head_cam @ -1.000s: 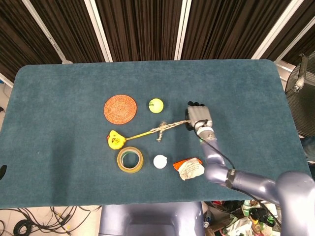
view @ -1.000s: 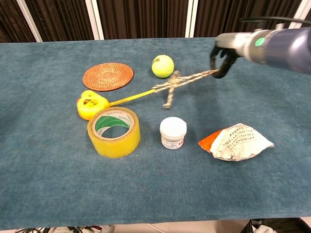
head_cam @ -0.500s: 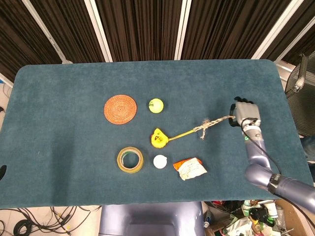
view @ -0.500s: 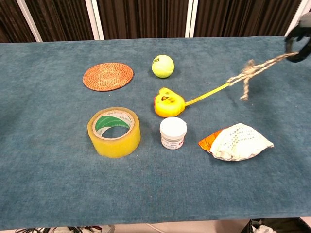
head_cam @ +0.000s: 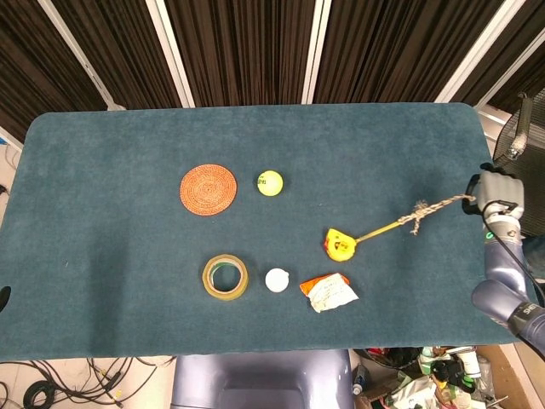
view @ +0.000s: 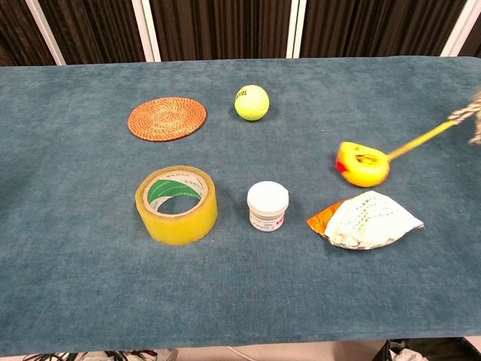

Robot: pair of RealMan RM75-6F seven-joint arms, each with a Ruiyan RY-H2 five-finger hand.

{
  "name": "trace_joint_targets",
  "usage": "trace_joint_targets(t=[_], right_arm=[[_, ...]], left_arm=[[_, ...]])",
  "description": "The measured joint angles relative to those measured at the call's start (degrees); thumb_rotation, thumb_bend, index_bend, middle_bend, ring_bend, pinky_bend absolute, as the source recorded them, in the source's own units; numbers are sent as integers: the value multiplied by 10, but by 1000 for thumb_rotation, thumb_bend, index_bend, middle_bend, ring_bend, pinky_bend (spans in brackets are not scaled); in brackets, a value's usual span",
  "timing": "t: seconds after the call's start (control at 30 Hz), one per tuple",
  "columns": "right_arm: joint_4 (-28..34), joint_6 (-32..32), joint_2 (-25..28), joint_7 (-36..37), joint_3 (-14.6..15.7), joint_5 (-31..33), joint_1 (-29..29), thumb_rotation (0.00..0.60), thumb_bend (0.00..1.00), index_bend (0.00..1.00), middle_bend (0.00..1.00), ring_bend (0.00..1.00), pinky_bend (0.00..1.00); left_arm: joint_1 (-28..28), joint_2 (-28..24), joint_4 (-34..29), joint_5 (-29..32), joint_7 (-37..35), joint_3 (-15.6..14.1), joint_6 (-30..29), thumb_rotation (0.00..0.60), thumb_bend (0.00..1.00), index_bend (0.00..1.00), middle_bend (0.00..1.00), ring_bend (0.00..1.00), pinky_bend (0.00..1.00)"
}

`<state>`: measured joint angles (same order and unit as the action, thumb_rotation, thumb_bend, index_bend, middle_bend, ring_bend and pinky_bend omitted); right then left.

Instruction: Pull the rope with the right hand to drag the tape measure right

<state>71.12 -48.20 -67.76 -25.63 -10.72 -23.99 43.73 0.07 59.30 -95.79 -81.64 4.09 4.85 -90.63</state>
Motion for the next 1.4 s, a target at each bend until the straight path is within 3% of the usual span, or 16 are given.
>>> trace_joint_targets(t=[0.33,0.73,0.77,0.83,0.9,0.97,1.4], right_arm=[[-8,-17,5,-25,-7,11,1,600,502,730,114,130,167],[80,-16,-3,-13,-29,-24,15,600,489,724,113,129,167],[91,-17,-4,-11,-30,-30,17,600,457,673,109,129,167],[115,-19,-5,-10,-32,-43,20,600,354,466,88,128,165],[136,-19,-4,-14,-31,-45,24,600,208,148,57,125,161],[163,-20,-1,-26,-29,-37,31,600,135,20,47,125,161],[309,-92,64,-27,-28,-63,20,600,116,0,44,111,160]], left_arm=[[0,0,0,0,-1,0,1,600,306,85,0,0,0],[0,-1,-1,0,-6,-1,2,600,306,85,0,0,0],[0,-2,-1,0,-6,-1,2,600,306,85,0,0,0],[0,-2,-1,0,-7,-1,3,600,306,85,0,0,0],[-1,-2,0,0,-9,-1,4,600,306,85,0,0,0],[-1,-2,0,0,-10,-1,5,600,306,85,0,0,0],[-1,-3,-1,-4,-13,-2,4,600,306,85,0,0,0]])
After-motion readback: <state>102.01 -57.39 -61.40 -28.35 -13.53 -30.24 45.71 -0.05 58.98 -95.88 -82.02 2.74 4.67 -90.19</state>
